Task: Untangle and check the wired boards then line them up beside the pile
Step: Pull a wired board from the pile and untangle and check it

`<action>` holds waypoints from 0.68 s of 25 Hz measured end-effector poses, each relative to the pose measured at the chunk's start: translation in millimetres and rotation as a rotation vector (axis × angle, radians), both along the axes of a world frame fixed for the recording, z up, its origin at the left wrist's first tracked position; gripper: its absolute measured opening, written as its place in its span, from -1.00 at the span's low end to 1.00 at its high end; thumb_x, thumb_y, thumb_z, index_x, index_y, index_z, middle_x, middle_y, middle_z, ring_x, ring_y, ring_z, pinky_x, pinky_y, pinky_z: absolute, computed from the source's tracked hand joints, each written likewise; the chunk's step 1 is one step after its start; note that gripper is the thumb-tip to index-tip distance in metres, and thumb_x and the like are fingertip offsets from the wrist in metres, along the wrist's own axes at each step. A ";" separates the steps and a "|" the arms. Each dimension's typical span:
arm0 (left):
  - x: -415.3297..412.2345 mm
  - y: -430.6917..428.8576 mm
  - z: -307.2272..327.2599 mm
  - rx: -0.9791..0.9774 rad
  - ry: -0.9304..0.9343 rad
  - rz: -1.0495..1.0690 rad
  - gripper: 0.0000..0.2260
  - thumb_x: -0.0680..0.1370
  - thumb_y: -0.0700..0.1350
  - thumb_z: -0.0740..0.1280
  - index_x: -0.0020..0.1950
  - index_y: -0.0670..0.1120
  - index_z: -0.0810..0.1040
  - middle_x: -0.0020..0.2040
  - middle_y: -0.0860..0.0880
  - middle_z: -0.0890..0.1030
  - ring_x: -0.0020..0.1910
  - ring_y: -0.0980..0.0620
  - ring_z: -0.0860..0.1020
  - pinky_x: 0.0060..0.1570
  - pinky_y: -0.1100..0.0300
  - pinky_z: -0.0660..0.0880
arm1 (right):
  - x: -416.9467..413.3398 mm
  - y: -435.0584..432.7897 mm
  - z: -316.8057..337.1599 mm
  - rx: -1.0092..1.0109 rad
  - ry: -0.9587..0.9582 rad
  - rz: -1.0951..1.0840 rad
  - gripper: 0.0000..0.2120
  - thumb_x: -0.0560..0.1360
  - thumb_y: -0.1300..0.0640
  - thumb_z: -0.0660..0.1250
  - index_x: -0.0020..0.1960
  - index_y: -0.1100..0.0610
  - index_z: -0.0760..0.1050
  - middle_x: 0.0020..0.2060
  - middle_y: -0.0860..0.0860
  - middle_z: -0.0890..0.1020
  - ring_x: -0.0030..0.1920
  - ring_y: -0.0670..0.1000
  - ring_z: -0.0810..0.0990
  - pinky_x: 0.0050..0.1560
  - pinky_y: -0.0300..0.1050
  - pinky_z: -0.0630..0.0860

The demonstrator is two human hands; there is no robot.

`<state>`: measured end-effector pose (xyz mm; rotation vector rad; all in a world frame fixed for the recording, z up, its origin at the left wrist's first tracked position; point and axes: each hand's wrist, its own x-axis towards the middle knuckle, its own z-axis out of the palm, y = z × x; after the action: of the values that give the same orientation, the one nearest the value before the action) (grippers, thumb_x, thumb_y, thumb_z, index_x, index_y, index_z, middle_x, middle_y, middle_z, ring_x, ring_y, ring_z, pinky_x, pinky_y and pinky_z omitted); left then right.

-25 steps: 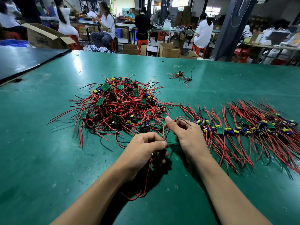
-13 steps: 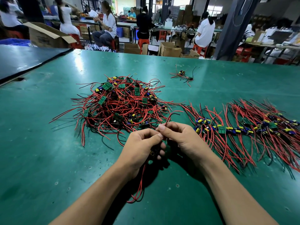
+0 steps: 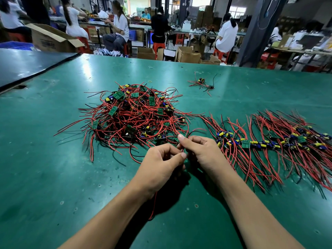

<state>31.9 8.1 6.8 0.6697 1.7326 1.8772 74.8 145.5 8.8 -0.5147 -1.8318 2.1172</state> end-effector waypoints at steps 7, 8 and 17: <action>-2.6 -0.7 1.2 0.002 -0.088 -0.078 -0.84 0.58 -0.22 0.32 -0.20 -0.17 0.53 -0.40 -0.09 0.58 -0.51 0.06 0.48 -0.50 0.32 0.40 | -3.6 7.1 -1.2 -0.039 0.077 -0.177 -0.70 0.34 -0.09 0.53 -0.30 0.14 0.61 -0.58 -0.04 0.20 -0.59 -0.10 0.10 -0.54 -0.26 0.03; -3.0 -1.0 1.4 0.013 -0.113 -0.079 -0.83 0.59 -0.22 0.32 -0.22 -0.16 0.53 -0.40 -0.09 0.57 -0.51 0.06 0.48 -0.50 0.32 0.40 | -4.2 6.6 -0.8 -0.055 0.097 -0.174 -0.70 0.33 -0.09 0.52 -0.31 0.13 0.60 -0.58 -0.04 0.20 -0.59 -0.10 0.10 -0.55 -0.27 0.05; -2.8 -1.2 2.0 0.024 -0.084 -0.090 -0.87 0.58 -0.24 0.33 -0.18 -0.20 0.52 -0.40 -0.10 0.57 -0.49 0.05 0.48 -0.45 0.30 0.43 | -3.3 14.9 7.9 -0.371 0.039 -0.122 -0.58 0.41 -0.14 0.41 -0.51 0.09 0.53 -0.58 -0.04 0.25 -0.64 -0.13 0.15 -0.56 -0.27 0.09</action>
<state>29.1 7.0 8.7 0.6575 1.6033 1.8403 71.5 160.4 16.7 -0.6459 -1.3514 2.3699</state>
